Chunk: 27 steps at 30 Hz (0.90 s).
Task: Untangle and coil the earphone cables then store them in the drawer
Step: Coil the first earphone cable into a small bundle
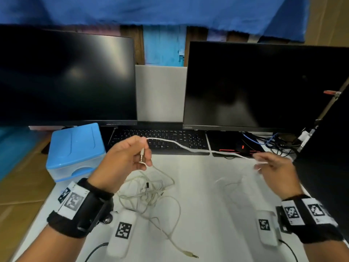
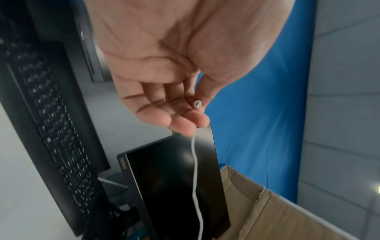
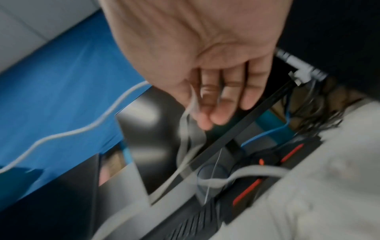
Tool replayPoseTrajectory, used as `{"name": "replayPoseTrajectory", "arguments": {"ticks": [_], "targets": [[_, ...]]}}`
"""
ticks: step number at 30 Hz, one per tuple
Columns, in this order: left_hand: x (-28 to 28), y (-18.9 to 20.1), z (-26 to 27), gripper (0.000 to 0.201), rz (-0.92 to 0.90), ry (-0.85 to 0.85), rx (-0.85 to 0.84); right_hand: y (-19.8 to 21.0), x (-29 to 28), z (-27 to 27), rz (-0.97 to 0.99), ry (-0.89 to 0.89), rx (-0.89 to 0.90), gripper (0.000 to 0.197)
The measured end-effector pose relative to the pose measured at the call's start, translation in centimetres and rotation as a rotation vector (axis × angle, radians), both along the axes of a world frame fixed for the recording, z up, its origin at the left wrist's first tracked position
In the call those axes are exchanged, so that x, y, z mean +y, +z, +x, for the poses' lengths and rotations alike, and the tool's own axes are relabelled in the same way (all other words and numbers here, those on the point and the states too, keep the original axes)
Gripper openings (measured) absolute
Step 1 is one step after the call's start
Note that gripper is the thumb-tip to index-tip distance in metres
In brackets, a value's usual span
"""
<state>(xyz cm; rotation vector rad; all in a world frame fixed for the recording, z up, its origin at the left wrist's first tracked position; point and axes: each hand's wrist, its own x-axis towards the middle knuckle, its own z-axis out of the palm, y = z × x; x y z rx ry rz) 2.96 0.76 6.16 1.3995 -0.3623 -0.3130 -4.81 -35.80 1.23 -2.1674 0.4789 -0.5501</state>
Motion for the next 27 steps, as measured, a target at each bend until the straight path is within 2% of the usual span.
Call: {"name": "replayPoseTrajectory", "arguments": {"ticks": [1,2,3,4,6,9,11,14,15,18,20,22,23,25,26,27], "targets": [[-0.1,-0.2,0.1,0.025,0.036,0.015,-0.014,0.3,-0.5,-0.2,-0.059,-0.036,0.081,0.036],[-0.4,-0.5,0.0,0.026,0.080,0.013,-0.026,0.6,-0.4,-0.4,-0.175,-0.028,0.213,0.048],[-1.0,-0.7,-0.3,0.025,0.125,0.005,-0.036,1.0,0.0,-0.5,-0.290,0.027,0.322,0.070],[-1.6,-1.0,-0.7,0.024,0.168,-0.006,-0.047,1.5,1.0,-0.8,-0.349,0.099,0.365,0.086],[-2.9,-1.9,-1.3,0.020,0.242,-0.041,-0.066,2.4,4.5,-1.4,-0.314,0.283,0.273,0.093],[-4.2,-3.1,-2.4,0.018,0.289,-0.138,-0.052,2.1,10.2,-2.1,-0.129,0.566,0.085,0.082],[-4.6,-3.4,-3.1,0.019,0.305,-0.209,-0.055,1.3,12.6,-2.4,-0.033,0.672,0.032,0.067],[-4.4,-2.7,-3.2,0.023,0.222,-0.205,-0.014,0.8,12.9,-2.1,0.092,0.690,0.028,0.013],[-4.0,-2.2,-2.9,0.021,0.164,-0.180,0.014,0.8,12.1,-1.8,0.120,0.675,0.043,0.010],[-2.1,-0.5,-1.4,0.010,-0.054,-0.058,0.113,1.1,8.0,-0.7,0.125,0.560,0.085,0.020],[-0.7,0.1,-0.3,0.018,-0.154,0.057,0.159,0.5,3.7,-0.3,0.163,0.424,0.086,0.018],[0.0,0.1,0.2,0.025,-0.140,0.139,0.158,-0.9,-1.3,-0.4,0.317,0.274,0.018,0.008],[-0.1,-0.1,0.2,0.026,-0.103,0.154,0.145,-1.9,-3.8,-0.5,0.269,0.155,0.038,0.010],[-0.9,-0.6,-0.2,0.024,-0.021,0.126,0.115,-2.4,-6.8,-1.1,0.043,-0.091,0.319,0.039],[-1.5,-0.9,-0.5,0.023,0.018,0.092,0.095,-2.0,-7.1,-1.1,-0.084,-0.164,0.456,0.055],[-2.0,-1.1,-0.9,0.021,0.055,0.056,0.073,-1.3,-6.6,-1.2,-0.203,-0.148,0.520,0.068]]}}
